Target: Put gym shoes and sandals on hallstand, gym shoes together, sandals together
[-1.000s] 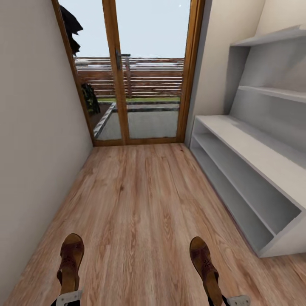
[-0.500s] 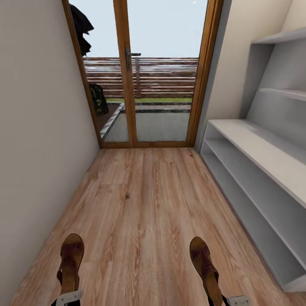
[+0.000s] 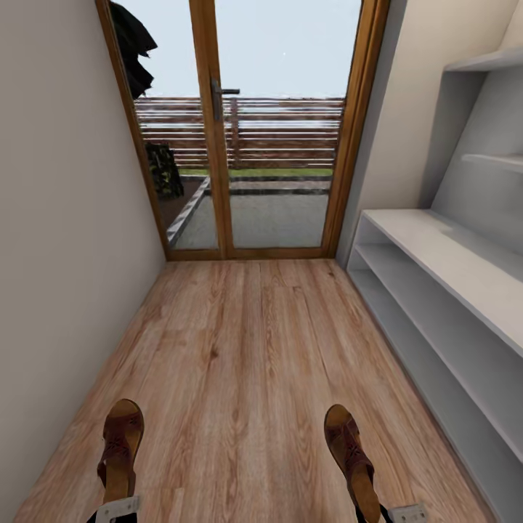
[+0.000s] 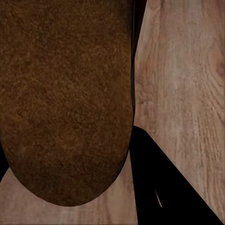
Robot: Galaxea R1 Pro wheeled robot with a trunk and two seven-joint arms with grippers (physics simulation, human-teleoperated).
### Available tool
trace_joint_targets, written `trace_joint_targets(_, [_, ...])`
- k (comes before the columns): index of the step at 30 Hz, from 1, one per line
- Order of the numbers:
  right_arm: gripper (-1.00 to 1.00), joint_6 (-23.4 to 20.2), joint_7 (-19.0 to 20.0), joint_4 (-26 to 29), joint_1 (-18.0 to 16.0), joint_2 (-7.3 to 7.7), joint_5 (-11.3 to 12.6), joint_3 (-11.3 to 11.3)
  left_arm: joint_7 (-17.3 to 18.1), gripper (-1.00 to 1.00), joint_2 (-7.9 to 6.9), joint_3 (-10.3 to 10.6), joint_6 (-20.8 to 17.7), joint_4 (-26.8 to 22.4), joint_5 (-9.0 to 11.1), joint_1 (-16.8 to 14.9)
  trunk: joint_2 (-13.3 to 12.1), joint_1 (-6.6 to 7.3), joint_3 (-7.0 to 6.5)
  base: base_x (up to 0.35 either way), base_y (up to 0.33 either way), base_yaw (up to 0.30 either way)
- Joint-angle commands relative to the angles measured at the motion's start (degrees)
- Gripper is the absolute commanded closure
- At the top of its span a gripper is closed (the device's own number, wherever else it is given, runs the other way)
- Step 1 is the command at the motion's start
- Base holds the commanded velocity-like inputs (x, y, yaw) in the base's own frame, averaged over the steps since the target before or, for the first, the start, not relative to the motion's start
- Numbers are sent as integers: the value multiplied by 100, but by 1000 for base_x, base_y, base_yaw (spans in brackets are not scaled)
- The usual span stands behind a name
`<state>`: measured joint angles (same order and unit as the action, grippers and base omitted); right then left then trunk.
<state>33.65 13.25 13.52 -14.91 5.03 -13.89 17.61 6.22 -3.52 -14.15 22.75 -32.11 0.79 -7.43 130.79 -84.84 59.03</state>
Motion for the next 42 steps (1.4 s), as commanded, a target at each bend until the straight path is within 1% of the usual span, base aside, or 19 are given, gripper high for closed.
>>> trace_joint_targets(1, [100, 10, 37, -2, -4, -2, -17, 49, 55, 100, 3, -35, 10, 3, -9, -4, 2, -2, 4, 336, 0, 0])
trace_joint_targets(22, [100, 10, 45, -8, -3, 7, -17, 49, 55, 100, 0, -35, 10, 3, -9, -4, 2, -2, 4, 336, 0, 0])
trace_joint_targets(34, [100, 10, 46, -4, -5, 7, -17, 49, 55, 100, 5, -35, 10, 3, -9, -4, 2, -2, 4, 336, 70, 0])
trace_joint_targets(37, [100, 10, 46, -4, -4, 7, -17, 49, 55, 100, 3, -35, 10, 3, -9, -4, 2, -2, 4, 336, 79, -57])
trace_joint_targets(42, [100, 10, 46, -7, -3, 7, -17, 49, 55, 100, 1, -35, 10, 3, -9, -4, 2, -2, 4, 336, 79, -214])
